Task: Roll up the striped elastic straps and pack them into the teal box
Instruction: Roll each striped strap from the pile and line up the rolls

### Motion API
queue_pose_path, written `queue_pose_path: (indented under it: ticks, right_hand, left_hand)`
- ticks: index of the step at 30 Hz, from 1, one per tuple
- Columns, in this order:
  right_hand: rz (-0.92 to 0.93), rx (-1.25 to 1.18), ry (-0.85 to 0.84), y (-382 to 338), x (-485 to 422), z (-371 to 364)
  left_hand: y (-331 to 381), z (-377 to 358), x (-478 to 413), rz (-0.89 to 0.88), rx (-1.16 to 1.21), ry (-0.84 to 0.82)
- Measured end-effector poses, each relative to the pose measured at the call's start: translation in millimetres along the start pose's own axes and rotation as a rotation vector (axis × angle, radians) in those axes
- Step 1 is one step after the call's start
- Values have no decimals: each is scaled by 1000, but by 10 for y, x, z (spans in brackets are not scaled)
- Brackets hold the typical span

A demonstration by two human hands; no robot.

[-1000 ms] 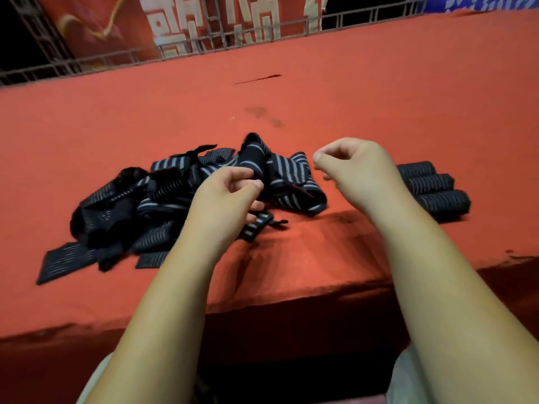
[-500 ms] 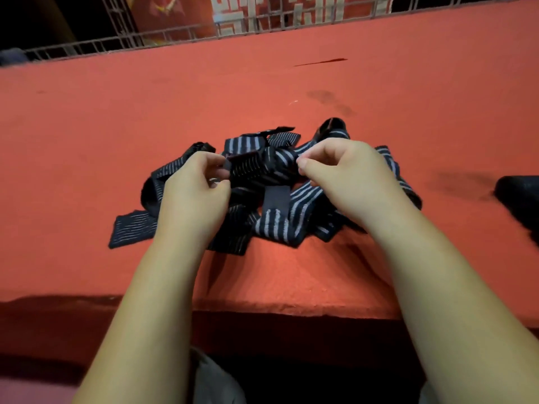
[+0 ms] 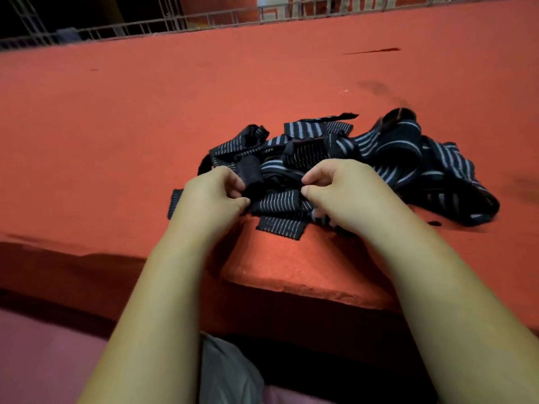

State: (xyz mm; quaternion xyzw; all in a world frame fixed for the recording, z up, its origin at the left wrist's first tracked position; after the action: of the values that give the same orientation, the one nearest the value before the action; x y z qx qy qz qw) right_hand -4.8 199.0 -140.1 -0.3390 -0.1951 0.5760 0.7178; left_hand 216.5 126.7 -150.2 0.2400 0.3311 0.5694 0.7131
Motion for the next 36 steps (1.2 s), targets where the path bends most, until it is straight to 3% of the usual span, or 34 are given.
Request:
queue_pose_path:
  ticks: [3,7,12,20,27,33,36]
  right_hand:
    - [-73,0,-139,-28,14,-156]
    - [-84,8,-244,-29,14,-275]
    - [-53,-212,-144,-71,68,-120]
    - [-34,-531,-137,-78,115,-4]
    - [106,-275,-129,-82,174,58]
    - [64,-398,6,1,146,131]
    - [36,-471,30,34,148,193]
  left_hand:
    - [-57,32,17,-5,1,14]
    - [-23,17,83,-67,-27,-118]
    - [57,5,120,-155,-132,-220]
    - [147,-74,75,-83,341,-36]
    - [245,-73,136,40,735,-62]
    - [236,-94,114,-44,795,-225]
    - [234,-80,123,-123,622,-224]
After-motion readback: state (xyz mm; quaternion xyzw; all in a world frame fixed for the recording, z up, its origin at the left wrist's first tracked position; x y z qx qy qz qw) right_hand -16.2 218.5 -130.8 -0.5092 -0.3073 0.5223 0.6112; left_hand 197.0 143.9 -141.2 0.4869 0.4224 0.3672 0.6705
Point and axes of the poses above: each hand's wrist, its own x-axis away from the middle knuckle, its own z-axis out of the back of the hand, y = z × x, the point moved 1 cm from there along -x, towards the middle knuckle, and after that the axes turned 6 degrees about x, right-handed, at the moved point
